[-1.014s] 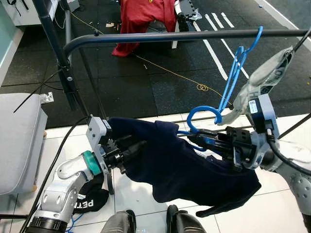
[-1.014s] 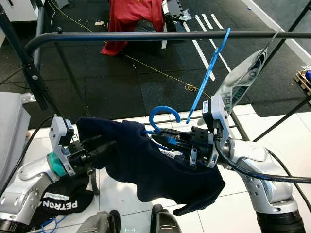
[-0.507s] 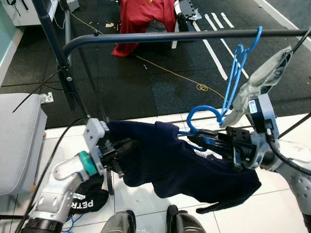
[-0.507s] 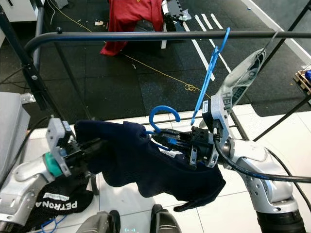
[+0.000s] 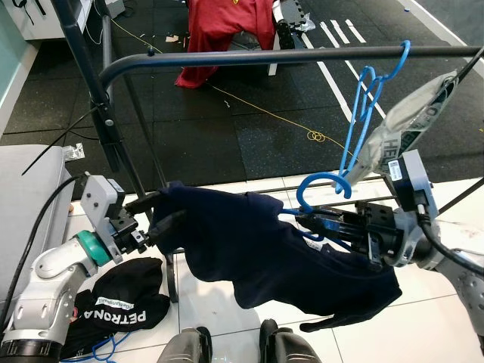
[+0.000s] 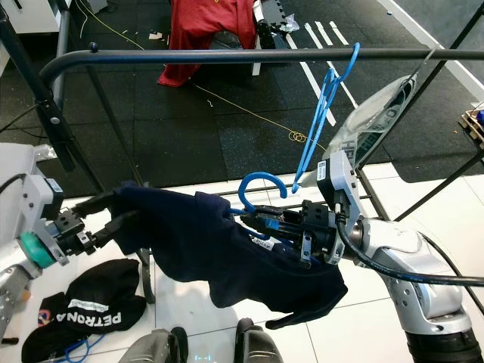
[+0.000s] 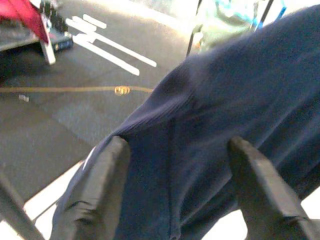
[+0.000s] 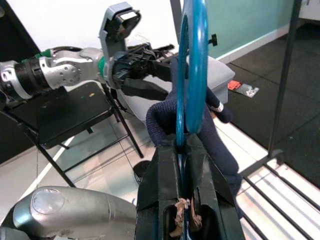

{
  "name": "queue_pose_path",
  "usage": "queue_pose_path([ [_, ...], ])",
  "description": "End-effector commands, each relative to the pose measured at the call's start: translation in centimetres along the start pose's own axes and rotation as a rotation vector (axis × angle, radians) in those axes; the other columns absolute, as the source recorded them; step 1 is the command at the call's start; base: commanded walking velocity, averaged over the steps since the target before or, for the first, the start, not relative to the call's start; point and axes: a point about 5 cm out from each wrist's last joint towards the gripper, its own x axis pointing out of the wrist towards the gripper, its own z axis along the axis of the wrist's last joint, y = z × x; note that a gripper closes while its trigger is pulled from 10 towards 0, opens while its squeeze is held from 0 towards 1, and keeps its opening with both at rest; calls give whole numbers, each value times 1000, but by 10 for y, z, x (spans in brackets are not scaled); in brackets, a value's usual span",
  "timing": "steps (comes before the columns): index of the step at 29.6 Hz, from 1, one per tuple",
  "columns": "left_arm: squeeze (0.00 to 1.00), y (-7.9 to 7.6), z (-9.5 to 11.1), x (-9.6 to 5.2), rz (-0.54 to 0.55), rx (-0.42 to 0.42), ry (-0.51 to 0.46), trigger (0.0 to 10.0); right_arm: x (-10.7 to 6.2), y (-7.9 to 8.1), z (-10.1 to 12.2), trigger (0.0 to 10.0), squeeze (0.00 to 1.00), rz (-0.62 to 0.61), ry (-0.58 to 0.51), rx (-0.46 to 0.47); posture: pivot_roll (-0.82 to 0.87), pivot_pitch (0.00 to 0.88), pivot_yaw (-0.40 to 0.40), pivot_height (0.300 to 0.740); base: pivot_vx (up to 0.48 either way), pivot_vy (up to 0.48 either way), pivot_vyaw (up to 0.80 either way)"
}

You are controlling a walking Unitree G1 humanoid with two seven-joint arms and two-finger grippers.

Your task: Hang hanger

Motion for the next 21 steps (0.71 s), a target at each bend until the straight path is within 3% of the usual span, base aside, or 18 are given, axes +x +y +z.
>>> queue_pose_path([
  [1,1000,1,-7,-8,0,-11,37,10000,-4,3,5,10000,0,15,-8,-19,-91,99,55,740,0,0,0],
  [8,1000,11,-8,-24,30,-1,68,10000,-8,3,6,10000,0,14,3,-24,-88,86,56,740,0,0,0],
  [11,1000,10,-9,-24,22,-12,65,10000,-8,3,6,10000,0,16,4,-25,-87,83,56,740,0,0,0],
  [13,1000,5,-9,-20,2,-30,53,10000,-8,3,6,10000,0,22,4,-26,-88,81,57,740,0,0,0],
  [14,1000,-5,-9,-11,-38,-62,30,10000,-6,3,6,10000,0,30,3,-26,-95,75,61,740,0,0,0],
  [17,1000,-5,-9,-11,-38,-62,30,10000,-6,3,6,10000,0,30,3,-26,-95,75,61,740,0,0,0],
  [19,1000,-26,-9,2,-146,-129,8,10000,-4,4,7,10000,0,32,-4,-34,-103,69,65,740,0,0,0],
  [21,1000,-26,-9,2,-146,-129,8,10000,-4,4,7,10000,0,32,-4,-34,-103,69,65,740,0,0,0],
])
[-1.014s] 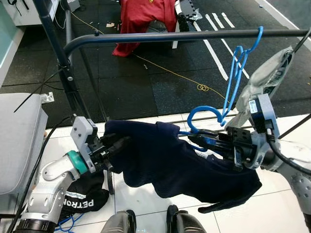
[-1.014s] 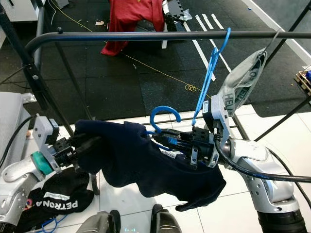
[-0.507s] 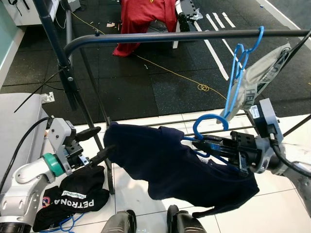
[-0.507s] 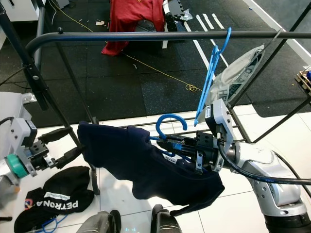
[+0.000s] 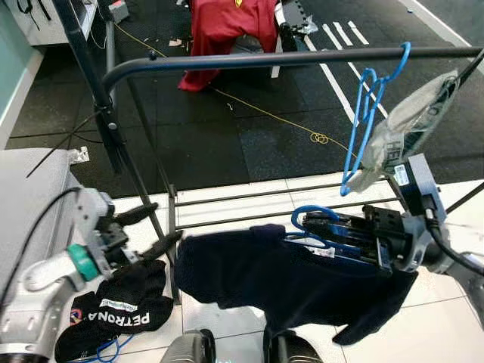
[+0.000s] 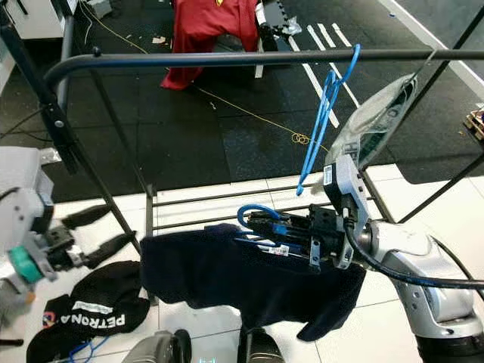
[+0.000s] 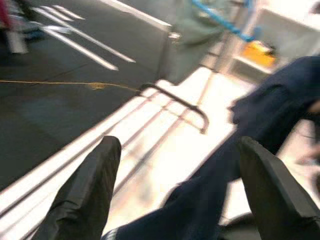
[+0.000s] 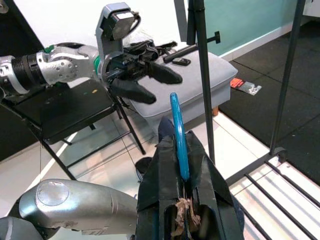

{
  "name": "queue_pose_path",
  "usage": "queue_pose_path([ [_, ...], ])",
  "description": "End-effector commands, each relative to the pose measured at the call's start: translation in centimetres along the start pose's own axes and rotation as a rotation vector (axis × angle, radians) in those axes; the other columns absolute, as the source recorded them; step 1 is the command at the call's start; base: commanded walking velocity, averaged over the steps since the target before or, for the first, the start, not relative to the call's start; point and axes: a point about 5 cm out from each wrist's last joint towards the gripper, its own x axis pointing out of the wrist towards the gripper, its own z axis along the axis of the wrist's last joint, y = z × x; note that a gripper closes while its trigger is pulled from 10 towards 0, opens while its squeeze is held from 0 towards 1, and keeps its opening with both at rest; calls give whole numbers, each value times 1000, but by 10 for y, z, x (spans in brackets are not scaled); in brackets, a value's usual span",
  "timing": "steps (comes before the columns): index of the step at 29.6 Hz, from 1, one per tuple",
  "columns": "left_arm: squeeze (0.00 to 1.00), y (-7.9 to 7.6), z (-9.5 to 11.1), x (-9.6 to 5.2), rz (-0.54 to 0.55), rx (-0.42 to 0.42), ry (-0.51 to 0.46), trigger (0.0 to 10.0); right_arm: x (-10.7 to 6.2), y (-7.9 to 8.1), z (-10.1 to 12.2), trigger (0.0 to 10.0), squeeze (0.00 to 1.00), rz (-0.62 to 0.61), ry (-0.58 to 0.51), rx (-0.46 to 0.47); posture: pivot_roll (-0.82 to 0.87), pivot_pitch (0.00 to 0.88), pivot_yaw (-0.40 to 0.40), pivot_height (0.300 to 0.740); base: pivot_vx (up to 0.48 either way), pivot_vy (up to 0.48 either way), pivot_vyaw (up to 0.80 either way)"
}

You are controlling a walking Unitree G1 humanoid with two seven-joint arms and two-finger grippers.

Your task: Hang hanger

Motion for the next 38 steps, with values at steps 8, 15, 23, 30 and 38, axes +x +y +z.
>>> queue_pose_path([
  [8,1000,-10,-8,5,-44,-26,19,10000,6,3,8,10000,0,25,-44,-37,-92,65,60,740,0,0,0],
  [15,1000,-7,-8,7,3,17,8,10000,8,3,7,10000,0,24,-53,-38,-91,66,60,740,0,0,0],
  [23,0,-1,-13,4,80,76,25,10000,10,-4,22,10000,0,-8,-146,-52,-84,73,59,740,0,0,0],
  [30,0,-1,-13,1,106,83,29,10000,12,-9,32,10000,0,-23,-222,-43,-75,76,57,740,0,0,0],
  [38,0,-1,-13,-1,117,90,34,10000,14,-12,38,1569,0,-22,-270,-33,-75,82,51,740,0,0,0],
])
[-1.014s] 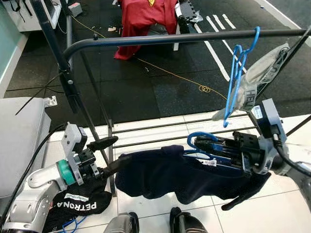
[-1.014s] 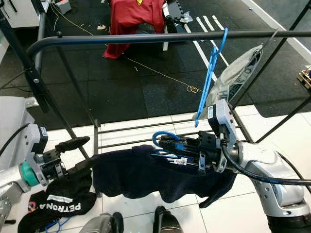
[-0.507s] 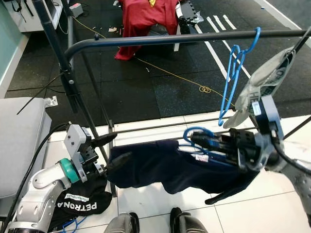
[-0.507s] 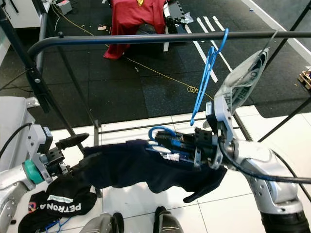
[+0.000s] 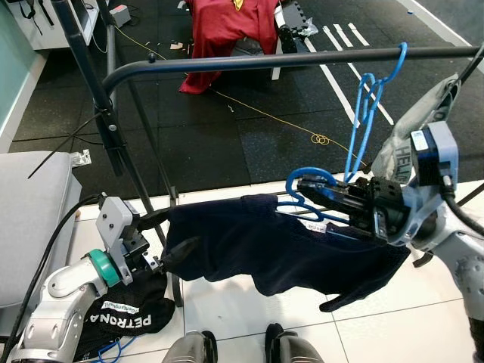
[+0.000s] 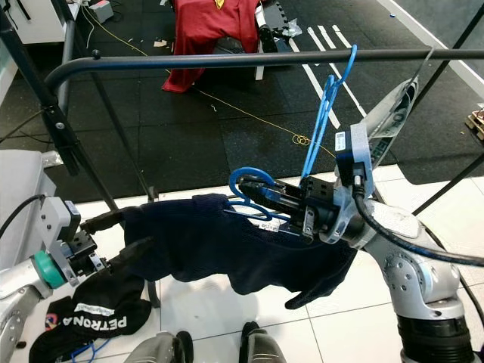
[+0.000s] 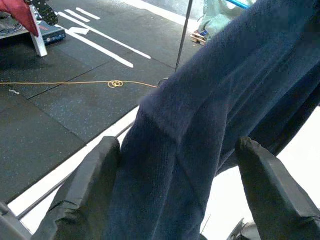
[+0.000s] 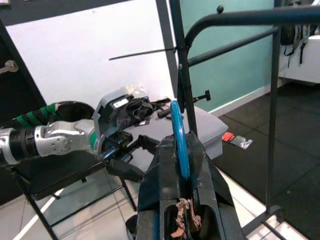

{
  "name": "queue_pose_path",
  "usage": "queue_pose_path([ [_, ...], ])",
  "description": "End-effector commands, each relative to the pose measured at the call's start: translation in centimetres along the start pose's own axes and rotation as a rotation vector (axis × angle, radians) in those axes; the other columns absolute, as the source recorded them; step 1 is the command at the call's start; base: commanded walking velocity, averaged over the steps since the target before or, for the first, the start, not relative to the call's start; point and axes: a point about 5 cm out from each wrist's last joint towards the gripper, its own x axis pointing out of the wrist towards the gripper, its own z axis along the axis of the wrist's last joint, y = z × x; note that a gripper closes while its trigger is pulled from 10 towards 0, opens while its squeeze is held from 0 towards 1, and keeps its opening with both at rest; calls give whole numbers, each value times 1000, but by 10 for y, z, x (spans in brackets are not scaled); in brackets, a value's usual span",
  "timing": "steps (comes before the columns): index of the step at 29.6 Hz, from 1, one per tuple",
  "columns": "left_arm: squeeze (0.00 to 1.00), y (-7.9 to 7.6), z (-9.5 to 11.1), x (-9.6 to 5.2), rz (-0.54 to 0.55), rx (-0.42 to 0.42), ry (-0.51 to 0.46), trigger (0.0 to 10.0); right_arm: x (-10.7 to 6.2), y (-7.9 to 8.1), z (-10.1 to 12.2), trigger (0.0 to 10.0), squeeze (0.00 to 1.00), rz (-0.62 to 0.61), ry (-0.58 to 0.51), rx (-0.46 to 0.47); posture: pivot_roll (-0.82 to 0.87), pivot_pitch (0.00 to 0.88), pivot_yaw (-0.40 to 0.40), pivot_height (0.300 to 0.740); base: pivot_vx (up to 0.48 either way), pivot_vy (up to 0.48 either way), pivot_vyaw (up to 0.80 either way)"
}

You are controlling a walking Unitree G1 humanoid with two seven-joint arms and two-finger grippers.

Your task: Hang hanger

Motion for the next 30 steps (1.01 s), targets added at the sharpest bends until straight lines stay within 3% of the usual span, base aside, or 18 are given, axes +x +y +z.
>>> queue_pose_path([
  [1,0,-3,-4,-4,7,18,20,10000,-2,0,8,0,0,12,-34,-8,-76,85,47,740,0,0,0],
  [23,0,-8,-8,2,25,63,15,10000,1,-4,17,0,0,22,-85,4,-81,97,38,740,0,0,0],
  [29,0,-13,-7,20,19,55,-23,10000,-2,-3,19,0,0,68,-44,26,-94,100,39,740,0,0,0],
  [30,710,-15,-7,24,8,38,-37,10000,-3,-3,21,0,0,76,-39,22,-99,99,46,740,0,0,0],
])
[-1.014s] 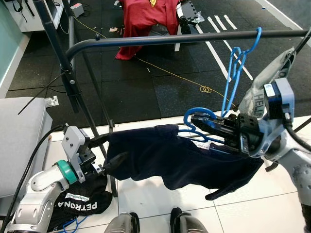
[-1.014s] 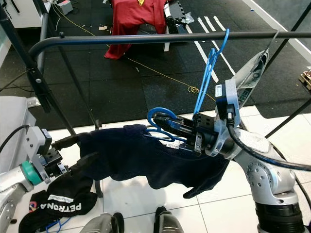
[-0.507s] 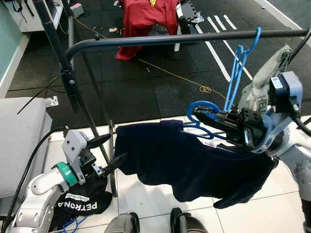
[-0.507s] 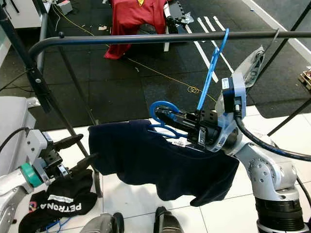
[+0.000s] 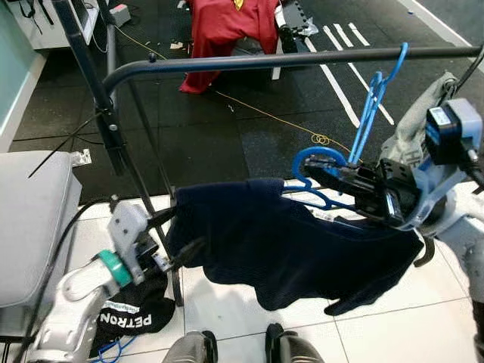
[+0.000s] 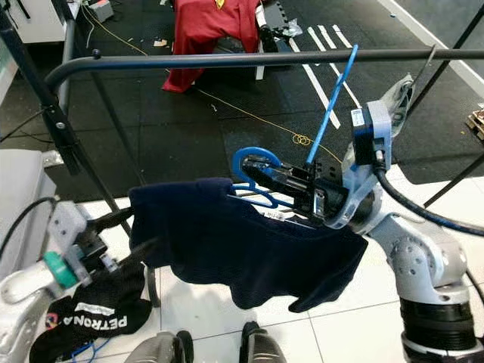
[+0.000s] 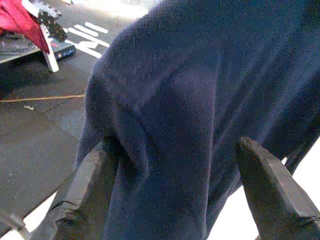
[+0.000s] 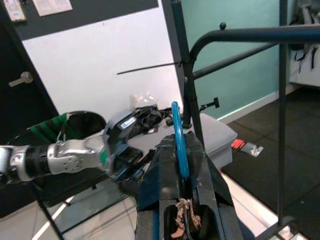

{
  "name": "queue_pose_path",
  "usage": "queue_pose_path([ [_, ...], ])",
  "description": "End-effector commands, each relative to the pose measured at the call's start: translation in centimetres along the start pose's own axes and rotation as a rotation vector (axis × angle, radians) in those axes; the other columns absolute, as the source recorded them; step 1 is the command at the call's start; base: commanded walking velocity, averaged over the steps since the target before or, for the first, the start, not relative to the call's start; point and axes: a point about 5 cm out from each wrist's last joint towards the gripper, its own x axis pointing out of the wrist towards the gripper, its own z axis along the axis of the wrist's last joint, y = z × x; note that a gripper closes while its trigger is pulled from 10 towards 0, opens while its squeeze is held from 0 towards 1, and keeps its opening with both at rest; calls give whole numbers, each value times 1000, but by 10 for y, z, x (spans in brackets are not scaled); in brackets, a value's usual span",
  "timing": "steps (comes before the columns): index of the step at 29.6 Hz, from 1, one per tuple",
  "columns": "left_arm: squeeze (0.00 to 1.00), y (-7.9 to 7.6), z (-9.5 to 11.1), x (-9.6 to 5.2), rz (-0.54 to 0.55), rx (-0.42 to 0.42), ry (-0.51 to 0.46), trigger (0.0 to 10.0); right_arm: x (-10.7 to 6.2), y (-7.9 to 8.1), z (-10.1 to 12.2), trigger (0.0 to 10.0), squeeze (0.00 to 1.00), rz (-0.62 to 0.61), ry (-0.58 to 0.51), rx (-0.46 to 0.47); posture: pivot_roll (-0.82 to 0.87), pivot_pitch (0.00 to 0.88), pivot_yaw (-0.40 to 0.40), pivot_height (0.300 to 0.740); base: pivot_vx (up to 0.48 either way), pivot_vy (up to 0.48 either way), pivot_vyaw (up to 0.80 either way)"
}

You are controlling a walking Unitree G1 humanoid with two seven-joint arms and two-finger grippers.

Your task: Hang hanger

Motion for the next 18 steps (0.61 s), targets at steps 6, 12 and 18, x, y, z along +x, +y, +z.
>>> queue_pose_path([
  [6,1000,-1,-7,0,-19,-91,-10,10000,-1,1,16,0,0,44,-19,-29,-113,98,56,740,0,0,0],
  [12,1000,5,-7,-5,-16,-112,-5,10000,-1,2,17,0,0,52,-15,-29,-120,96,71,740,0,0,0],
  [18,1000,3,-7,-10,-50,-118,13,10000,0,0,18,0,0,51,-19,-38,-117,91,82,740,0,0,0],
])
